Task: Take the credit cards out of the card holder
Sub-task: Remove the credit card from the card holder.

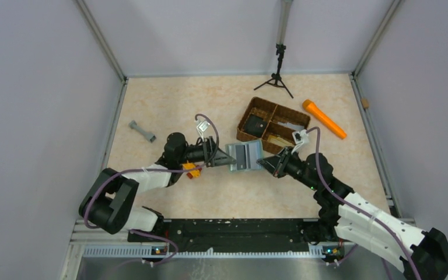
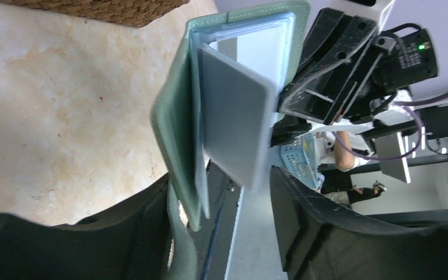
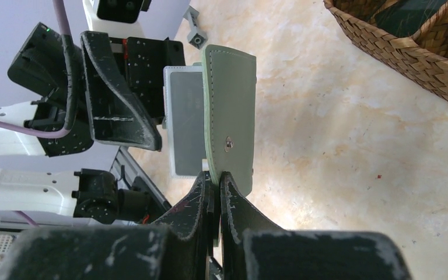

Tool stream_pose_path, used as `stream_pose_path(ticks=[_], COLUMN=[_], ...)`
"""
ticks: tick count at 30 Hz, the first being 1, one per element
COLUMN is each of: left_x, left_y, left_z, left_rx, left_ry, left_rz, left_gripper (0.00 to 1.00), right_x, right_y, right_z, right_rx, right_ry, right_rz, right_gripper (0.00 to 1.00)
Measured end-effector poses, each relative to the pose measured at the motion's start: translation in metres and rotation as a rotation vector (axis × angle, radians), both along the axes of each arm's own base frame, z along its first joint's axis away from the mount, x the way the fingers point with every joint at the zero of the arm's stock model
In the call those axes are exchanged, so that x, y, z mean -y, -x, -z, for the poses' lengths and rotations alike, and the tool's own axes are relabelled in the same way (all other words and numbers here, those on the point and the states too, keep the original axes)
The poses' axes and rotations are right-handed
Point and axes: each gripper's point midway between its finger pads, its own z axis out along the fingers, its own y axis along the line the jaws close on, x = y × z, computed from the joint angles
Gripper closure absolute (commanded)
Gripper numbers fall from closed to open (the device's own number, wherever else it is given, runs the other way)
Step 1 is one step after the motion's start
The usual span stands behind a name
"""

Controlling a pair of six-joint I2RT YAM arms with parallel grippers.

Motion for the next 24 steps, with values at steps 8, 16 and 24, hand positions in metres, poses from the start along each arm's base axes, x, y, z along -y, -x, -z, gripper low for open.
stream_pose_path(ticks=[8, 16, 24], left_x=[-0.003, -0.002, -0.003], left_y=[0.006, 0.002, -0.008], left_z=[-0.017, -0.017, -0.002], left_rx=[0.038, 0.036, -0.023], left_ry=[0.08, 0.076, 0.056], left_rz=[0.014, 0.013, -0.012], left_gripper=[0.28, 0.85, 1.0], right_x=[0.001, -0.001, 0.009], right_y=[0.0, 0.002, -0.002], right_z=[-0.002, -0.006, -0.001], right_rx=[-0.013, -0.017, -0.024], right_ry=[-0.016, -0.039, -0.007], right_rz=[0.009, 0.001, 0.053], right_gripper=[1.0, 1.0, 0.45])
